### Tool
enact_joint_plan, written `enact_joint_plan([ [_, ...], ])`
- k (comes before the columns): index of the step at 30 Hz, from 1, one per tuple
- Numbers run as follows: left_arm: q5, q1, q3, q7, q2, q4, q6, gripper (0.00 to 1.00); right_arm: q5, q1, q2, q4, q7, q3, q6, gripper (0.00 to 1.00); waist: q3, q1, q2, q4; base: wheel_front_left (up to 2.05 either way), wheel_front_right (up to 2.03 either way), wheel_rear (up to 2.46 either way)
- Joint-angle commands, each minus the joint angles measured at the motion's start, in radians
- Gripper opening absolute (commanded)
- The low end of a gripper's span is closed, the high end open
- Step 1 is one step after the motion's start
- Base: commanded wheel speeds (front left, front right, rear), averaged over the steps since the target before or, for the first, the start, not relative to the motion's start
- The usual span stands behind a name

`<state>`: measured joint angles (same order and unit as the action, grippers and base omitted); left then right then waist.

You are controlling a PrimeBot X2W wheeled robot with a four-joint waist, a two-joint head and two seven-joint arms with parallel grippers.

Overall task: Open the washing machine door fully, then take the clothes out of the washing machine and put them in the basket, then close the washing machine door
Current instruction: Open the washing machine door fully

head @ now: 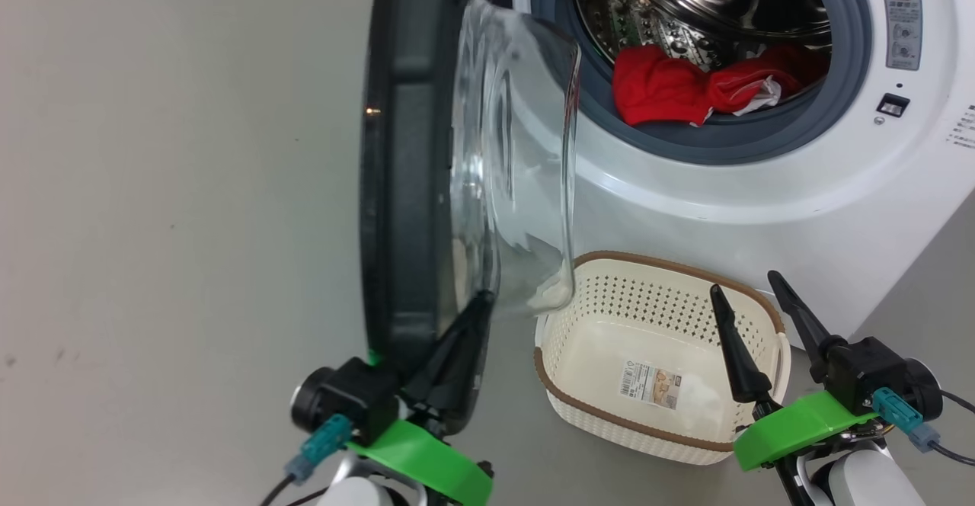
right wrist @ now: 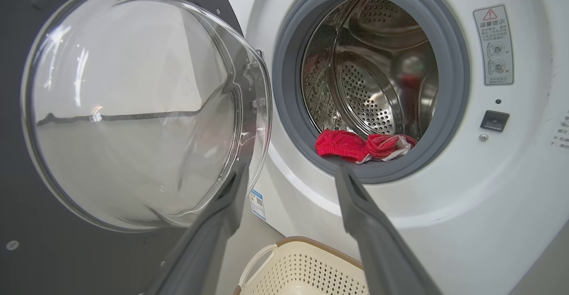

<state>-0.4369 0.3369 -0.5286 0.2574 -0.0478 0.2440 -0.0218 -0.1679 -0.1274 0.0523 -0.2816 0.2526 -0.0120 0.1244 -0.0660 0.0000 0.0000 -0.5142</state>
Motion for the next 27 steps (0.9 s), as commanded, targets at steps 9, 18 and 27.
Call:
enact_joint_plan([
  [9, -0.024, -0.003, 0.147, 0.004, -0.070, -0.010, -0.069, 0.00, 0.014, -0.016, -0.002, 0.025, 0.009, -0.023, 0.006, 1.00, -0.011, 0.0000, 0.0000, -0.021, 0.00, 0.00, 0.00],
  [18, -0.055, -0.010, 0.258, 0.004, -0.112, -0.002, -0.117, 0.00, 0.027, -0.021, 0.004, 0.021, 0.009, -0.033, 0.006, 1.00, -0.031, 0.0000, 0.0000, -0.025, 0.00, 0.00, 0.00],
  [27, -0.074, 0.002, 0.372, 0.004, -0.140, 0.025, -0.146, 0.00, 0.034, -0.026, 0.022, 0.021, 0.009, -0.038, 0.006, 1.00, -0.057, 0.0000, 0.0000, -0.027, 0.00, 0.00, 0.00],
])
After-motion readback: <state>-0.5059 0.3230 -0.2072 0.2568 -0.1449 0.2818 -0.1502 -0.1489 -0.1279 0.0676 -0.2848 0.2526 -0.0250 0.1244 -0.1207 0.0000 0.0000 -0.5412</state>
